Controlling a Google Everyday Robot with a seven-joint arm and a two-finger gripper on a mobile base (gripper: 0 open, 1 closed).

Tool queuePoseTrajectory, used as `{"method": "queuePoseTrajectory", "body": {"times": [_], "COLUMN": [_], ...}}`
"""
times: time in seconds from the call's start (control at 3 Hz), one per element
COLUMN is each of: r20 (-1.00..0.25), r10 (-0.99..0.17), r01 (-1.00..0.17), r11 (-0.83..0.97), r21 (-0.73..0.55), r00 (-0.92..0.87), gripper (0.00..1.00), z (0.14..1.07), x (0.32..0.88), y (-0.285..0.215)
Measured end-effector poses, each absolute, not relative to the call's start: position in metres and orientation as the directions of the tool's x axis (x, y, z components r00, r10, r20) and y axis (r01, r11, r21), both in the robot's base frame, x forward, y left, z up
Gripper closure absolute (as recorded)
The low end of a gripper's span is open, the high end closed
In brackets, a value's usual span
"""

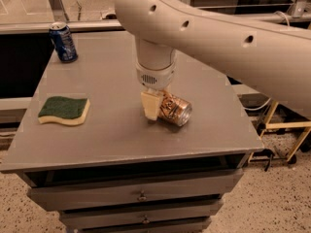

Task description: Place orange can upright

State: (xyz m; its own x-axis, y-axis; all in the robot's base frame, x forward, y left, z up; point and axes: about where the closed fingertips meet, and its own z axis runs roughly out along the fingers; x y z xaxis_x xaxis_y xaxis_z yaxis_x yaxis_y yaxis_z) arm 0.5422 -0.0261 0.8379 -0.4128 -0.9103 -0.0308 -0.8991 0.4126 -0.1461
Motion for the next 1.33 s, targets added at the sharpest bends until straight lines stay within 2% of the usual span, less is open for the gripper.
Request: {"method": "queuePoseTrajectory", "body": {"times": [0.67,1.0,1.33], "r20": [-0.056,-0.114,-0.22], "r10": [-0.925,-0.932,-0.937], "r01": [-0.912,-0.923,-0.943], "r11": [0.38,0.359,0.305], "r21": [-0.151,-0.138,-0.131], "r00": [-0.376,-0.345,-0.273], "gripper": [0.88,1.0,1.0], "z": [0.862,0.888,0.924], "x": [0.543,0.545,0.551], "y": [-0.024,-0.025,-0.021]}}
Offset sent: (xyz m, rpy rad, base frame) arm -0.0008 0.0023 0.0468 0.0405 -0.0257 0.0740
